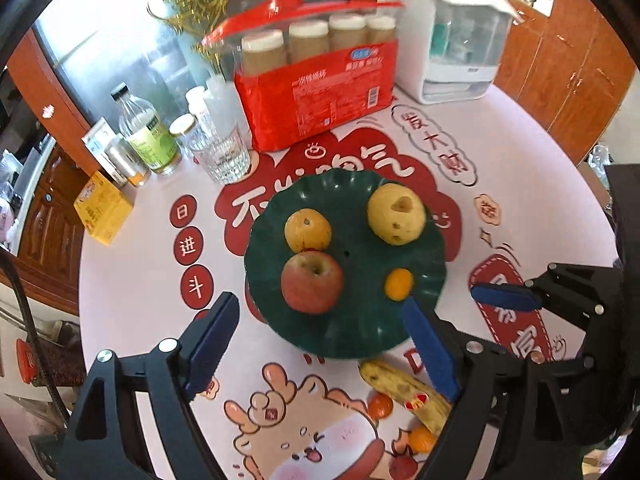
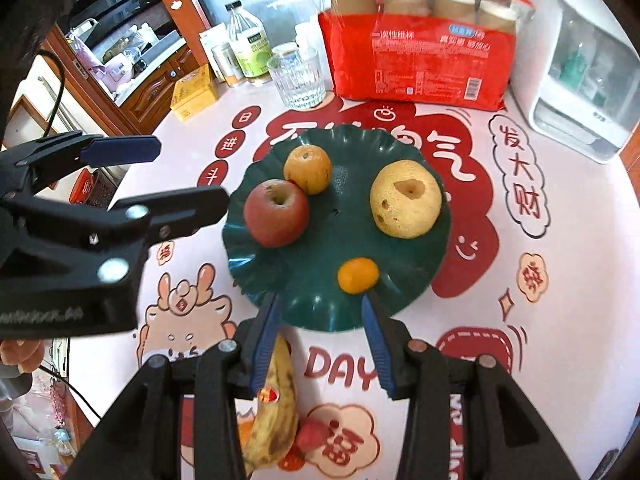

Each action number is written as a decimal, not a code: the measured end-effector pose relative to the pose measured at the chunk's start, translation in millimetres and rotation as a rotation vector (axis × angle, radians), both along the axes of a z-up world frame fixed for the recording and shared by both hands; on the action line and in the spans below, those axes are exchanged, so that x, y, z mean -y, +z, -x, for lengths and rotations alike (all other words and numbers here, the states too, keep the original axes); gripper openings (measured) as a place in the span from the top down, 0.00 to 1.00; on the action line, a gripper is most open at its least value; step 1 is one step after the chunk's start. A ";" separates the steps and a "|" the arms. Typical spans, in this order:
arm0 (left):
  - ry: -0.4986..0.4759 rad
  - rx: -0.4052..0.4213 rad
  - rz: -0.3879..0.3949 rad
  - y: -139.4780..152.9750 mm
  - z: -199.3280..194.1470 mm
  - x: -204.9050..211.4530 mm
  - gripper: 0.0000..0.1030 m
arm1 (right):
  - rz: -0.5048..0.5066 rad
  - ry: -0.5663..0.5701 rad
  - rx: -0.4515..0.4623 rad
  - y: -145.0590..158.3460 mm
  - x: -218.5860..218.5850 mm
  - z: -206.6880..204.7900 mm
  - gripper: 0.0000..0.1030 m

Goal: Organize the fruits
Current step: 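Withdraw both tools from the plate toward the fruit beside the banana, then grasp the red lychee with the left tool while the right tool grasps a cherry tomato, then carry the lychee with the left tool while the right tool carries the tomato to the plate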

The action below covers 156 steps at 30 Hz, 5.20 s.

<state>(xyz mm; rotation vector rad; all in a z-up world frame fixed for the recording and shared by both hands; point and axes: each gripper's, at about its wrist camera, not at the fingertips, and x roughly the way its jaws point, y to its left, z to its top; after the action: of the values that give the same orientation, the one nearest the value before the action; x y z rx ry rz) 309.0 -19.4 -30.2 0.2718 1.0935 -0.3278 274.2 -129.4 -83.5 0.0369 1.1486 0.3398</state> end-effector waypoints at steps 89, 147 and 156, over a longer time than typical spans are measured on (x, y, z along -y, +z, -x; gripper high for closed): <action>0.212 -0.132 0.283 -161.4 189.5 -21.1 0.69 | 0.029 0.076 0.168 -112.0 -9.2 165.9 0.72; 0.147 0.333 0.229 170.4 115.3 -13.3 0.70 | -0.002 -0.055 0.510 221.6 43.4 96.9 0.73; 0.169 0.273 0.211 150.9 60.9 -7.6 0.70 | 0.041 -0.084 0.441 204.0 40.1 43.9 0.73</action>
<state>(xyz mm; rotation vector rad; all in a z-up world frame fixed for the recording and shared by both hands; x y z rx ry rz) 248.1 -11.8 120.8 0.0334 0.7991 -0.2436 230.4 -169.5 120.6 -0.0255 0.7141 0.2342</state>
